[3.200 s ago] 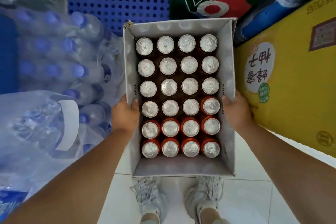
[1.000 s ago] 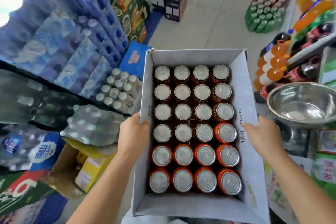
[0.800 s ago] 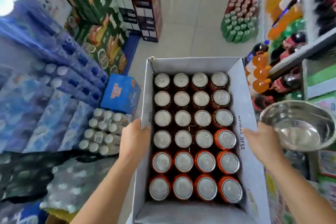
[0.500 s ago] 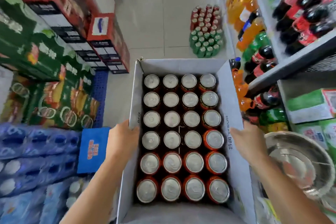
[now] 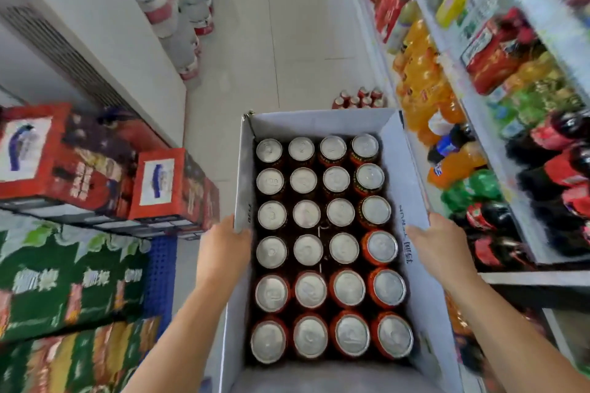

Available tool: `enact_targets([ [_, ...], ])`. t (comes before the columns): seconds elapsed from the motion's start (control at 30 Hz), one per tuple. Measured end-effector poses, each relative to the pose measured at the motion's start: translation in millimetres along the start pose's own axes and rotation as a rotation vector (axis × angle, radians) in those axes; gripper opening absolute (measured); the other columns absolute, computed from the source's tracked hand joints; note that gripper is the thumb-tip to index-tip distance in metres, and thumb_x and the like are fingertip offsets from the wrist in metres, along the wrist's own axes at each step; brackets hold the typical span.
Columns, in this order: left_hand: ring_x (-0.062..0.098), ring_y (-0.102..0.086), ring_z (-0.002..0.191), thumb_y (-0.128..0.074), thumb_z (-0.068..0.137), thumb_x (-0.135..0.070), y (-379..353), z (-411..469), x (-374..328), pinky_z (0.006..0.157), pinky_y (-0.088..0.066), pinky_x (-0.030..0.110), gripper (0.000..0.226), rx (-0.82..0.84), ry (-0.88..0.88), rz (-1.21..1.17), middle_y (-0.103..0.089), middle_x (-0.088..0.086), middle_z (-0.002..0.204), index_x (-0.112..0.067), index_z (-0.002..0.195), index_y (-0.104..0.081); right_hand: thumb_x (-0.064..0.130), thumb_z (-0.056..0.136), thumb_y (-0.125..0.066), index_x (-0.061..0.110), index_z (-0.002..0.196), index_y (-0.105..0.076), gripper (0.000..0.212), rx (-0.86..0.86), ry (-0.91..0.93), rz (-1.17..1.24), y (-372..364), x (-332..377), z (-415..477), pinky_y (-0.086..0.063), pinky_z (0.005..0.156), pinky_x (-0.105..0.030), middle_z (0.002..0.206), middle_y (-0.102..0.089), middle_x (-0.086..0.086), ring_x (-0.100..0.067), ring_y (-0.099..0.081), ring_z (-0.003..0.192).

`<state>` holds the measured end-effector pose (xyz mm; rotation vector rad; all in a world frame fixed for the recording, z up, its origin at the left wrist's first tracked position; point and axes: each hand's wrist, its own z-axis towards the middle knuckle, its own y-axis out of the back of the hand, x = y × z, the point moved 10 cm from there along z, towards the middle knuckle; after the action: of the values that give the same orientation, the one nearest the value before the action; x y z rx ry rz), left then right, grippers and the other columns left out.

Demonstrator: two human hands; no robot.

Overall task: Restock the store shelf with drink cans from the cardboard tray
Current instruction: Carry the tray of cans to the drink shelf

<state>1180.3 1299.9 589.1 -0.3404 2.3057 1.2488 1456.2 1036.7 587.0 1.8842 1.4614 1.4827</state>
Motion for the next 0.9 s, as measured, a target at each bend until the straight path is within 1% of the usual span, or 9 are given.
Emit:
enact_targets([
  [0.07, 0.014, -0.052, 0.060, -0.050, 0.092, -0.015, 13.3, 62.5, -36.8, 0.047, -0.035, 0.027, 0.015, 0.019, -0.022, 0.018, -0.059, 0.003, 0.069, -0.015, 0.079, -0.057, 0.013, 0.088, -0.059, 0.003, 0.084, -0.059, 0.011, -0.029, 0.006, 0.029, -3.8, 41.0, 46.1, -0.042, 0.064, -0.037, 0.074, -0.062, -0.013, -0.032, -0.055, 0.072],
  [0.13, 0.014, -0.051, 0.060, -0.049, 0.091, -0.016, 27.1, 116.4, -71.1, 0.049, -0.033, 0.027, 0.018, 0.013, -0.037, 0.079, -0.057, 0.003, 0.068, -0.017, 0.074, -0.054, 0.014, 0.088, -0.060, 0.008, 0.089, -0.061, 0.007, -0.045, -0.022, 0.038, -8.0, 71.8, 88.7, -0.040, 0.064, -0.034, 0.076, -0.060, -0.011, -0.029, -0.054, 0.073],
  [0.33, 0.016, -0.050, 0.062, -0.049, 0.090, -0.014, 46.1, 273.4, -174.5, 0.054, -0.035, 0.031, 0.019, 0.042, -0.096, 0.141, -0.056, 0.004, 0.065, -0.012, 0.073, -0.054, 0.012, 0.086, -0.058, 0.015, 0.087, -0.062, 0.005, -0.064, -0.074, 0.116, -15.7, 161.8, 223.1, -0.040, 0.059, -0.029, 0.075, -0.063, -0.007, -0.028, -0.058, 0.071],
  [0.43, 0.029, -0.057, 0.069, -0.050, 0.090, -0.017, 41.8, 351.0, -218.8, 0.059, -0.042, 0.033, 0.020, 0.060, -0.091, 0.152, -0.059, 0.006, 0.067, -0.015, 0.071, -0.052, 0.009, 0.088, -0.056, 0.020, 0.087, -0.057, 0.011, -0.042, -0.047, 0.110, -19.6, 209.0, 302.3, -0.035, 0.051, -0.021, 0.068, -0.054, 0.003, -0.015, -0.049, 0.062],
  [0.53, 0.024, -0.057, 0.067, -0.050, 0.091, -0.018, 40.8, 423.4, -266.8, 0.059, -0.044, 0.032, 0.019, 0.073, -0.048, 0.142, -0.060, 0.003, 0.068, -0.017, 0.072, -0.053, 0.007, 0.090, -0.055, 0.018, 0.085, -0.055, 0.012, -0.012, -0.060, 0.113, -17.5, 257.2, 379.7, -0.032, 0.050, -0.018, 0.066, -0.052, 0.007, -0.005, -0.044, 0.059],
  [0.6, 0.017, -0.051, 0.062, -0.050, 0.091, -0.016, 45.0, 469.0, -301.5, 0.053, -0.037, 0.029, 0.022, 0.074, -0.030, 0.135, -0.057, 0.002, 0.066, -0.018, 0.069, -0.051, 0.007, 0.088, -0.056, 0.015, 0.085, -0.059, 0.009, -0.003, -0.068, 0.111, -14.8, 286.4, 430.7, -0.036, 0.050, -0.025, 0.070, -0.059, -0.002, -0.013, -0.050, 0.060],
  [0.7, 0.020, -0.052, 0.060, -0.049, 0.089, -0.014, 50.6, 537.4, -353.4, 0.051, -0.037, 0.030, 0.020, 0.075, -0.025, 0.122, -0.058, 0.005, 0.065, -0.012, 0.070, -0.053, 0.011, 0.088, -0.059, 0.015, 0.094, -0.062, 0.008, -0.005, -0.089, 0.072, -7.4, 329.5, 507.1, -0.036, 0.058, -0.030, 0.081, -0.063, -0.007, -0.026, -0.054, 0.073],
  [0.77, 0.024, -0.055, 0.064, -0.050, 0.089, -0.013, 50.6, 590.3, -386.3, 0.053, -0.040, 0.031, 0.019, 0.092, -0.032, 0.107, -0.060, 0.006, 0.066, -0.011, 0.071, -0.054, 0.013, 0.088, -0.060, 0.011, 0.098, -0.063, 0.011, -0.002, -0.105, 0.058, -4.4, 357.8, 557.1, -0.040, 0.065, -0.031, 0.087, -0.065, -0.010, -0.029, -0.057, 0.080],
  [0.9, 0.019, -0.052, 0.057, -0.051, 0.088, -0.011, 49.7, 695.3, -455.7, 0.049, -0.037, 0.028, 0.019, 0.116, -0.059, 0.108, -0.060, 0.005, 0.063, -0.011, 0.070, -0.054, 0.010, 0.087, -0.060, 0.009, 0.104, -0.066, 0.018, -0.058, -0.105, 0.071, 4.8, 419.0, 649.3, -0.047, 0.070, -0.034, 0.091, -0.068, -0.012, -0.031, -0.060, 0.083],
])
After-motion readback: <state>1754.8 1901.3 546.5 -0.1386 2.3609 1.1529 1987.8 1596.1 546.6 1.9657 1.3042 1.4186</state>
